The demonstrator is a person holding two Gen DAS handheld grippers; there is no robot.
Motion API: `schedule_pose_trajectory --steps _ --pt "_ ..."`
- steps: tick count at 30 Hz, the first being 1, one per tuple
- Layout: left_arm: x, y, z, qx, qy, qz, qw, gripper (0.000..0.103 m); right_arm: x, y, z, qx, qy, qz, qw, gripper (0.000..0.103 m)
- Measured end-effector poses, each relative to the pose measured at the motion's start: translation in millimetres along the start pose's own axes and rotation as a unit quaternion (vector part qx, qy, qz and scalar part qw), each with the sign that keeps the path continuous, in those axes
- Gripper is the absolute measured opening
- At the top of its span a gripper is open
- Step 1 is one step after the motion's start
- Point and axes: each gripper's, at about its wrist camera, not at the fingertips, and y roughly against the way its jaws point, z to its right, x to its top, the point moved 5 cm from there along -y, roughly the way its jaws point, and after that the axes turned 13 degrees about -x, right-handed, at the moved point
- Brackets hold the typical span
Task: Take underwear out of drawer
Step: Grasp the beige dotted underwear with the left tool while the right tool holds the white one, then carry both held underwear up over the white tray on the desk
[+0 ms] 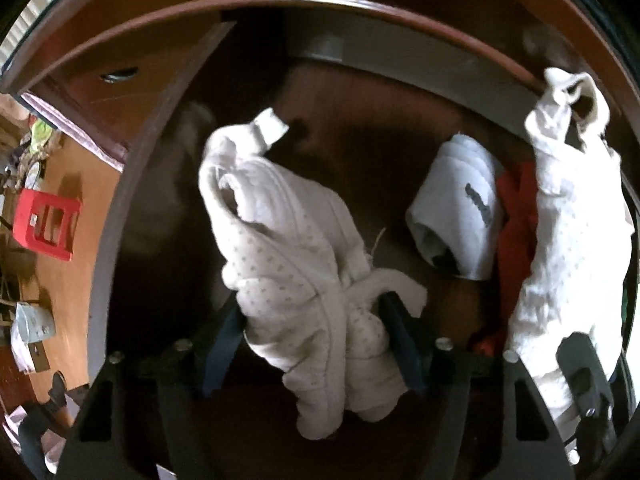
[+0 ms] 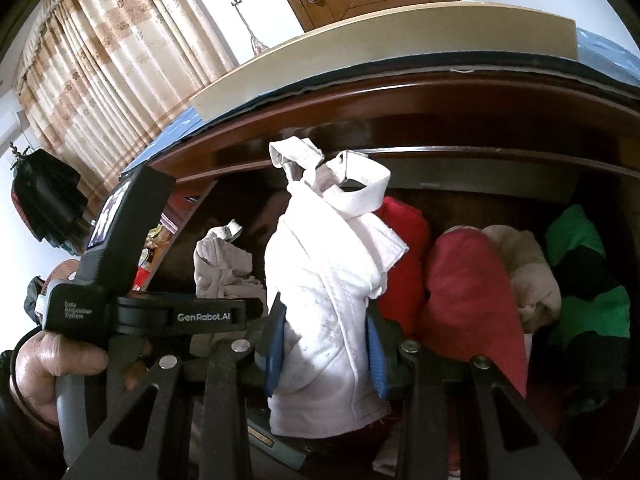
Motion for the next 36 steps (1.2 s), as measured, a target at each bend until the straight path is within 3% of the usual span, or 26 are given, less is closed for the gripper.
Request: schedule_pose_trajectory --steps 7,13,16,21,25,36 --pt "2.7 -7.4 0.2 -0.008 0.013 -0.017 0.9997 0.068 -1.3 -2.0 1.6 0.0 -0.003 -0.001 1.0 0.038" --pt "9.6 -10.7 5.5 -0.076 -0.025 -0.009 0.9967 0.052 -3.2 2.2 1.2 -0.001 -0.008 0.003 1.0 0.038" --pt "9.0 -4.4 6.0 -0.114 -0.033 0.015 0.9928 0.044 -3.6 5.7 2.2 0.003 -0.015 0.005 1.0 0.038" --pt "-0.4 4.2 4.4 -0.148 -0.043 0.033 0.9875 0.041 -3.6 11.5 6.2 0.024 -0.044 0.0 0.999 0.038" --pt "-9.4 17.6 5.3 -0.148 -0.076 0.051 0.9847 0.041 -2.9 21.9 9.6 0.042 -0.068 0.006 0.997 0.038" --pt "-22.1 63.6 6.7 -0.146 -0.134 0.116 0.9733 0.041 -0.1 40.9 -0.6 0.04 -0.066 0.026 0.997 0.035"
